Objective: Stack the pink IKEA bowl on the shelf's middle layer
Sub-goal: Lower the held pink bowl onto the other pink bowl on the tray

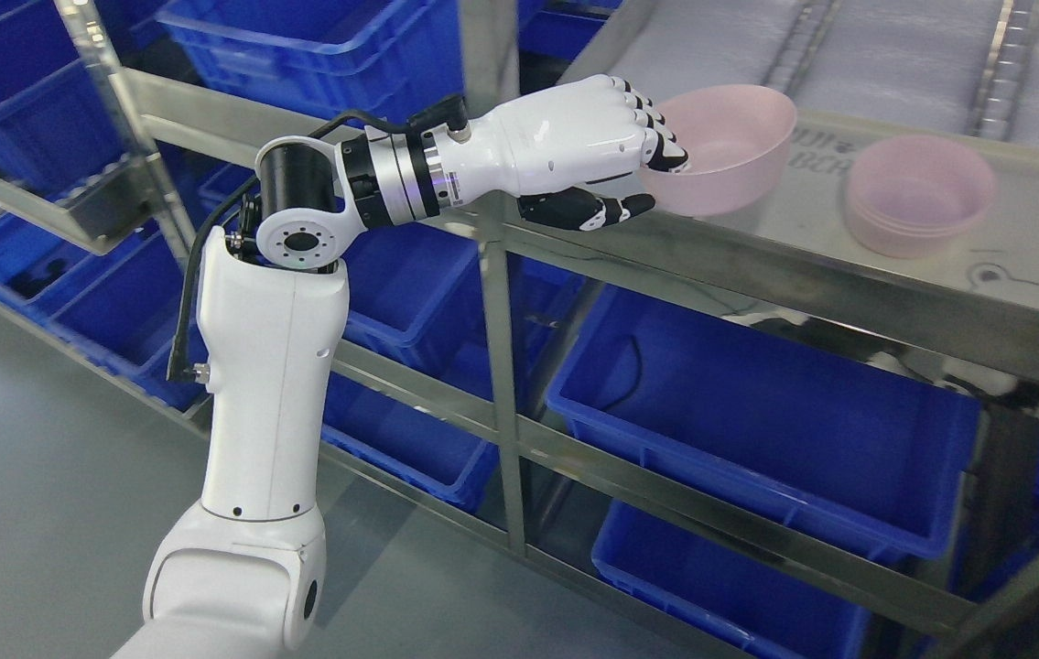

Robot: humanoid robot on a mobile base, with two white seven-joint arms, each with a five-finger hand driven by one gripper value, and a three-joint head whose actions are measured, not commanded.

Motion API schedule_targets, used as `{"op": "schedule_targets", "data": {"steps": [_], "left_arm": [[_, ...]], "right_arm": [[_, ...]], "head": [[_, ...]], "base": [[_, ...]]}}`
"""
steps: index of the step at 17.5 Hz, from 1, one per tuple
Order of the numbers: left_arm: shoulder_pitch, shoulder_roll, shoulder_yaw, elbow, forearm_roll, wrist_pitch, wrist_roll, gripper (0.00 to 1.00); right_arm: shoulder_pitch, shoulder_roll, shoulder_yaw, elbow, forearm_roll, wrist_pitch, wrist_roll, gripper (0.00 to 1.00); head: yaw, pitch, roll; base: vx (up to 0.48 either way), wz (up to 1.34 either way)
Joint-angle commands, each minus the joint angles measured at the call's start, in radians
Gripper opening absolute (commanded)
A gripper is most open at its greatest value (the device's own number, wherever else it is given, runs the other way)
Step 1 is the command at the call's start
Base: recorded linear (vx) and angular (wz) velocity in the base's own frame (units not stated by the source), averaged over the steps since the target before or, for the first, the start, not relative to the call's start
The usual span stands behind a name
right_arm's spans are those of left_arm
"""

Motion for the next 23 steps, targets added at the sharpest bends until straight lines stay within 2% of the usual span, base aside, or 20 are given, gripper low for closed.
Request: {"op": "schedule_targets", "data": {"steps": [1,3,5,12,16,23], "left_arm": [[-0.178,0.017,0.11,0.213,-0.207,-0.001,-0.004,0.05],[-0.251,0.017,0.116,0.314,-0.315,-0.001,-0.001,0.04],[-0.285,0.017,0.142,0.355,-0.42,-0.001,-0.001,0.04],[-0.244,0.017,-0.057,0.486,-0.422,-0.001,0.048,0.05],[-0.192,0.017,-0.054,0.483,-0.44,-0.001,0.048,0.05],[-0.184,0.017,-0.041,0.486,-0.459,-0.001,0.051,0.07]], "right_arm": [[0.003,-0.017,0.0,-0.017,0.0,-0.001,0.0,1.0],[0.002,-0.017,0.0,-0.017,0.0,-0.001,0.0,1.0],[0.003,-0.017,0.0,-0.017,0.0,-0.001,0.0,1.0],[0.004,-0.017,0.0,-0.017,0.0,-0.001,0.0,1.0],[0.004,-0.017,0.0,-0.017,0.0,-0.001,0.0,1.0],[0.003,-0.017,0.0,-0.017,0.0,-0.001,0.0,1.0]], "head": [[0.0,0.0,0.0],[0.0,0.0,0.0],[0.0,0.0,0.0],[0.0,0.0,0.0],[0.0,0.0,0.0],[0.0,0.0,0.0]], "base": [[-0.017,-1.07],[-0.002,-0.88],[0.004,-0.62],[0.006,-0.33],[0.011,-0.18],[-0.002,0.02]]}}
